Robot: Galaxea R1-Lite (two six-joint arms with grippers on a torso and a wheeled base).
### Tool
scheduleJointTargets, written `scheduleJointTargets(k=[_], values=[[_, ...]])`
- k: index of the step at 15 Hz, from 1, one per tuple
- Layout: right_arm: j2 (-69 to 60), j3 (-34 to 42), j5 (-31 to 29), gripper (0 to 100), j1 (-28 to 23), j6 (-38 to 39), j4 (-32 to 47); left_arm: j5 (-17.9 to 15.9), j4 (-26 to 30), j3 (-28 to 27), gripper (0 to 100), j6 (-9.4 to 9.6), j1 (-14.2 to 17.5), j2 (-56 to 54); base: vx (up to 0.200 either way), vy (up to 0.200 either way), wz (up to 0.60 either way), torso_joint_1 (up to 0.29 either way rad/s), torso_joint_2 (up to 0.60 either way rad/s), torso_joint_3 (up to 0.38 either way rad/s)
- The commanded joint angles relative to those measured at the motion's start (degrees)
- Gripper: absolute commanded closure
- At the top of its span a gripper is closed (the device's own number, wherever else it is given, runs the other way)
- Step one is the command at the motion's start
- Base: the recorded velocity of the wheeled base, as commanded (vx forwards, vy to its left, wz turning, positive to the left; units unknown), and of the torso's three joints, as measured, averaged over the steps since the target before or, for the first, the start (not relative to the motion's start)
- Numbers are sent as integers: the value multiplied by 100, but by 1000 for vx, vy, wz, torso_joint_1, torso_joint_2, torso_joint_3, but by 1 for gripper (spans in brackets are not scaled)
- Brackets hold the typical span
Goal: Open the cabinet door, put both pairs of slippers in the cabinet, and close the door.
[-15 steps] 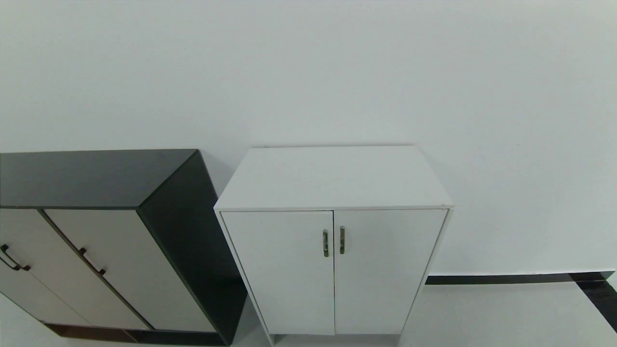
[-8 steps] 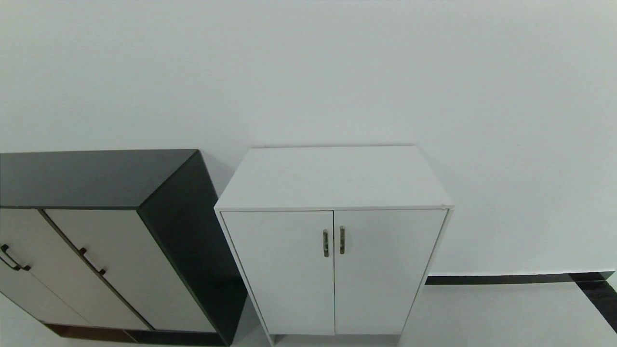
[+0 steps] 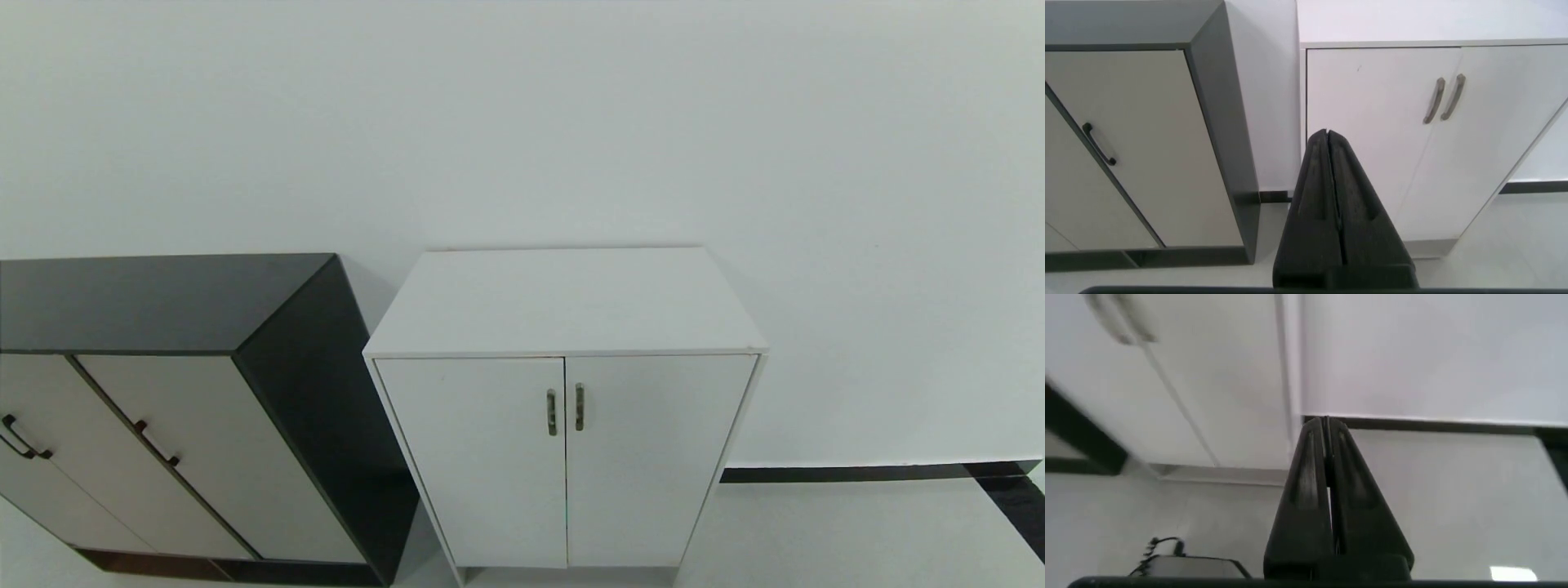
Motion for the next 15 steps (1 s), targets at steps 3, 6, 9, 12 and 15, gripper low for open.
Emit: scheduleJointTargets(k=[3,6,9,12,15], values=[[-527,0,-9,100,54,14,1,0,0,0,100,-1,4,-1,0,0,0,0,0,0],[-826,0,-18,100,45,32,1,-9,0,0,100,-1,4,-1,0,0,0,0,0,0],[-826,0,-79,100,45,49,1,0,0,0,100,-1,4,-1,0,0,0,0,0,0],[-826,0,-132,100,45,58,1,-9,0,0,100,8,4,-1,0,0,0,0,0,0],[-633,0,-150,100,36,128,1,-9,0,0,100,8,4,-1,0,0,0,0,0,0]])
